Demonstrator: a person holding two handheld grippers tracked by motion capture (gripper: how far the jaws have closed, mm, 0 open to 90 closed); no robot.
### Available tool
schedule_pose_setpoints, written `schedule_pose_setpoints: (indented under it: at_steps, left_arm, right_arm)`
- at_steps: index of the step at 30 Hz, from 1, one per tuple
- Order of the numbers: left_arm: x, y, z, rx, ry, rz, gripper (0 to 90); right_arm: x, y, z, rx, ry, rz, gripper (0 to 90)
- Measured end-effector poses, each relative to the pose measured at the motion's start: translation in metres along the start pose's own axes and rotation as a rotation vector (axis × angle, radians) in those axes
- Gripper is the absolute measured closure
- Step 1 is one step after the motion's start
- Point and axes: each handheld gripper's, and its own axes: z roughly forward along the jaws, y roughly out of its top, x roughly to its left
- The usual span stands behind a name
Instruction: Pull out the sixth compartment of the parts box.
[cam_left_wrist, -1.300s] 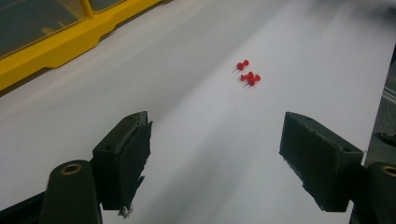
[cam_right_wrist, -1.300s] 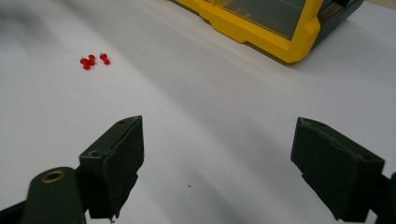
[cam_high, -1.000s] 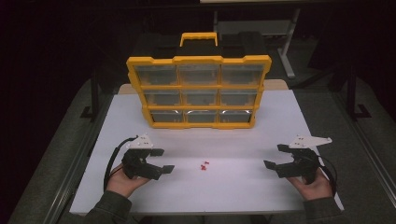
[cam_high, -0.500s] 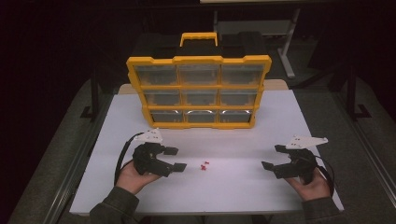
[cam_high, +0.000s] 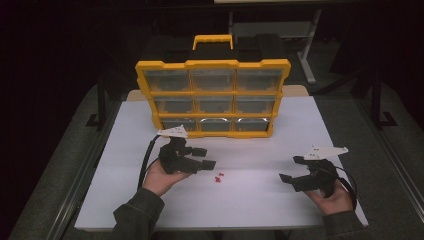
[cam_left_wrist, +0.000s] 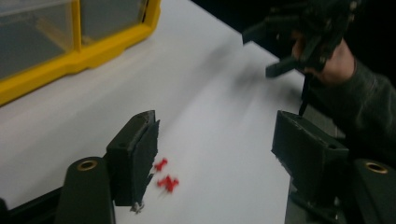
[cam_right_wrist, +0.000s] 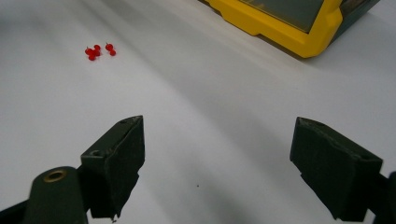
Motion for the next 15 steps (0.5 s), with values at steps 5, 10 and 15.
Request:
schedule_pose_setpoints:
  at_steps: [5, 10, 15]
  left_arm:
    - [-0.001, 0.01, 0.012, -0.02, -0.003, -0.019, 31.7]
    - [0.001, 0.023, 0.022, -0.059, 0.012, -0.062, 34.5]
    - [-0.001, 0.037, 0.032, -0.111, 0.05, -0.074, 37.6]
  right_arm:
    - [0.0, 0.001, 0.001, 0.0, 0.009, -0.001, 17.3]
    - [0.001, 0.001, 0.002, 0.006, 0.008, -0.002, 17.5]
    - [0.0, 0.003, 0.003, 0.002, 0.01, -0.007, 17.7]
